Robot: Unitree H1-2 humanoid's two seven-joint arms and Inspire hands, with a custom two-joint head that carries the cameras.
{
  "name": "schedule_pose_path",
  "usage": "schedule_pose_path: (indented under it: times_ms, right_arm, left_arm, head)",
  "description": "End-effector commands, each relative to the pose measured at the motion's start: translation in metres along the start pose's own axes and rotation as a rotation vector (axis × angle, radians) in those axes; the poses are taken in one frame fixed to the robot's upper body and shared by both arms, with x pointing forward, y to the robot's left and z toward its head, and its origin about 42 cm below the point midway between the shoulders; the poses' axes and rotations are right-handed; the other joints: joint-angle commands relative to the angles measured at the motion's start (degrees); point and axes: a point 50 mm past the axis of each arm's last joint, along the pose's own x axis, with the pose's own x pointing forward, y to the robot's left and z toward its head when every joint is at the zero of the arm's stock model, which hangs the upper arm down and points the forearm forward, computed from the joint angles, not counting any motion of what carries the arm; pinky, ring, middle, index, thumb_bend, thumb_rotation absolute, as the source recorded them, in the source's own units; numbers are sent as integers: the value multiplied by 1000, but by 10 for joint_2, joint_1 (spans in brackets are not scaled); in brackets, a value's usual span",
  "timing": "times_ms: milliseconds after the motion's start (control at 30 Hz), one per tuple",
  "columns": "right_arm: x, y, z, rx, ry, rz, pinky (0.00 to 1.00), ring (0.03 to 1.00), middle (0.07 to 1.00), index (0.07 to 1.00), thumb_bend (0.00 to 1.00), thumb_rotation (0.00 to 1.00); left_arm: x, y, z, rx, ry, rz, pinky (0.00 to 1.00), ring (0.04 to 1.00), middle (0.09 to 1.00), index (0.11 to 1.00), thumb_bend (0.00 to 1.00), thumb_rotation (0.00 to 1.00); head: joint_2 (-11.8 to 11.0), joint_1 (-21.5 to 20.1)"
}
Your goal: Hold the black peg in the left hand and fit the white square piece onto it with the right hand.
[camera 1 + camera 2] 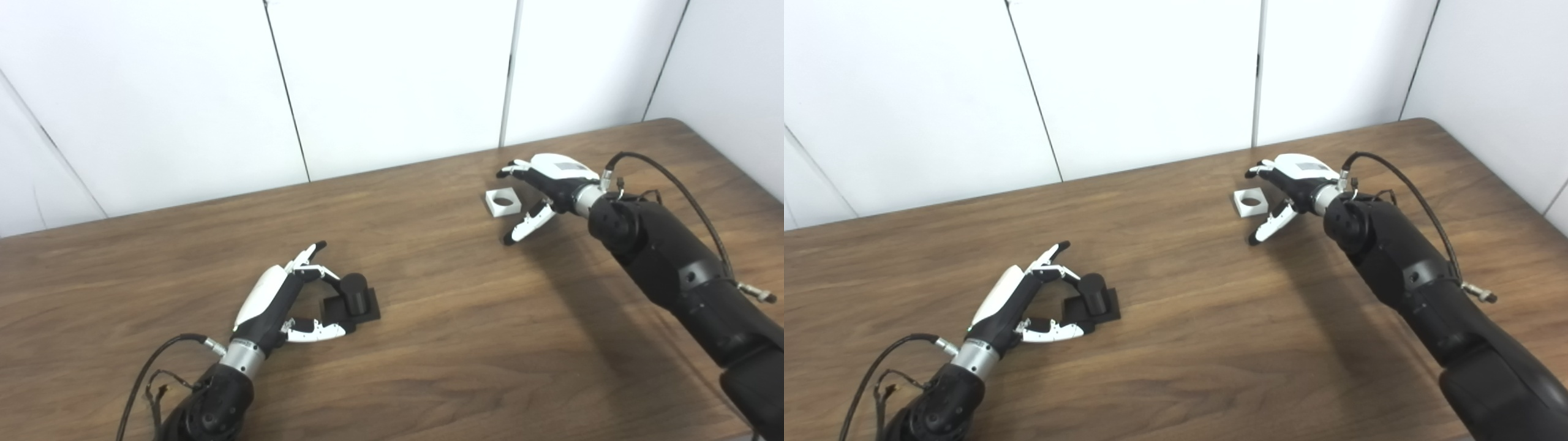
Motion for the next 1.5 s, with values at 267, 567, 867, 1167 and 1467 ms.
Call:
schedule_pose_path:
  times_ms: [267, 567, 867, 1167, 1467]
  right_arm:
    - [25, -29, 13, -2, -13, -83, 916, 960, 956, 812, 645, 324]
    - [36, -22, 17, 0, -2, -77, 925, 961, 937, 724, 583, 361]
    - [35, -20, 15, 4, -5, -87, 895, 955, 926, 673, 483, 476]
    - [30, -24, 9, 0, 2, -91, 946, 956, 918, 667, 463, 435]
    - [27, -25, -6, -35, 15, -85, 892, 928, 904, 708, 489, 422]
  left_arm:
    - [-18, -16, -23, 44, 122, -120, 1000, 1000, 1000, 492, 524, 67]
    - [-20, -15, -21, 45, 138, -126, 1000, 1000, 1000, 493, 523, 69]
    - [-23, -15, -20, 36, 140, -121, 1000, 1000, 1000, 492, 523, 69]
    - [-25, -14, -24, 39, 142, -121, 1000, 1000, 1000, 492, 523, 72]
    - [-27, -11, -23, 41, 144, -120, 1000, 1000, 1000, 492, 523, 71]
  head:
    - [2, 6]
    - [6, 10]
    - [11, 11]
    - [12, 13]
    - [14, 10]
